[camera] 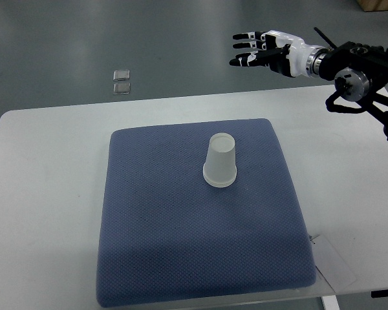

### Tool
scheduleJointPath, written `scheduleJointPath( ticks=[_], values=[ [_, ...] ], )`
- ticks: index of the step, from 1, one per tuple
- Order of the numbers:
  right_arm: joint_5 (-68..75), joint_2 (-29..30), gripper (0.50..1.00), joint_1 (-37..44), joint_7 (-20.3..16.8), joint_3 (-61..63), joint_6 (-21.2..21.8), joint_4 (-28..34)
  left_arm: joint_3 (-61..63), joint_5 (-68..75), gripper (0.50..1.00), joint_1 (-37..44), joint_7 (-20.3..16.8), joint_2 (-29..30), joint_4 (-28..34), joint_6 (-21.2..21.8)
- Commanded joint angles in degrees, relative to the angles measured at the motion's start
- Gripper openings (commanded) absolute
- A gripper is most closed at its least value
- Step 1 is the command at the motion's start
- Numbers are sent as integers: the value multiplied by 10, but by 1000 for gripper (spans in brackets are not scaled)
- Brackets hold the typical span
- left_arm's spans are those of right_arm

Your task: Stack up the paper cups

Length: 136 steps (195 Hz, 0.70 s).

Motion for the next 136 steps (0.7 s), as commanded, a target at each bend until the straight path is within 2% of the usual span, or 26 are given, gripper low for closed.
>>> scheduleJointPath(
  ticks=[1,20,56,136],
  values=[
    [44,27,862,-70,18,126,2,-27,1,0,1000,0,0,0,-1,0],
    [53,76,862,-130,51,209,14,-53,1,0,1000,0,0,0,-2,0],
    [54,123,862,-170,76,269,26,-84,1,0,1000,0,0,0,-1,0],
    [54,129,864,-185,79,284,45,-86,1,0,1000,0,0,0,-2,0]
  ],
)
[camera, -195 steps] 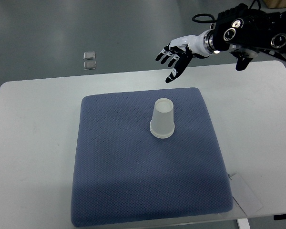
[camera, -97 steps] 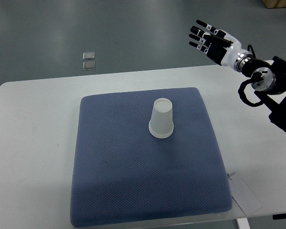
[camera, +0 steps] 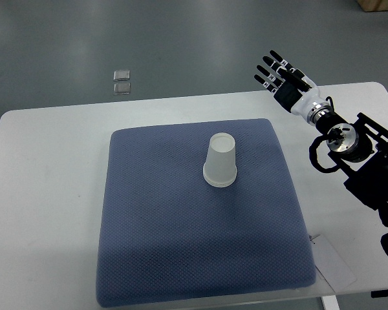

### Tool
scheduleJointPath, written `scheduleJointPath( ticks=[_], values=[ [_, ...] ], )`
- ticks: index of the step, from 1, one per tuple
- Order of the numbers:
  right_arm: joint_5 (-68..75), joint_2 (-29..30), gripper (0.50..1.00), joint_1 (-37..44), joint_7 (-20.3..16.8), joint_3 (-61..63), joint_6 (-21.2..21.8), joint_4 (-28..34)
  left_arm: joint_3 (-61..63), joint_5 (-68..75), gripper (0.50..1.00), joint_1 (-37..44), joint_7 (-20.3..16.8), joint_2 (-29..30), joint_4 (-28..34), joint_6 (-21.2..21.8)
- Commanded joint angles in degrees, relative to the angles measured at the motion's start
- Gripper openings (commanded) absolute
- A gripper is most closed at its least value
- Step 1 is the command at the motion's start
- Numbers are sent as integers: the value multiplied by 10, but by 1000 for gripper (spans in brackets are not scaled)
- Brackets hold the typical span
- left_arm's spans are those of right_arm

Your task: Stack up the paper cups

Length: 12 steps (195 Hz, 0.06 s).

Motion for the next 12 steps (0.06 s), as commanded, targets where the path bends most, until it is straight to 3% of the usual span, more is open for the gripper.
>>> scheduleJointPath(
  ticks=[1,12],
  values=[
    [0,-1,864,0,0,2,1,0,0,0,1000,0,0,0,0,0],
    [0,-1,864,0,0,2,1,0,0,0,1000,0,0,0,1,0]
  ],
)
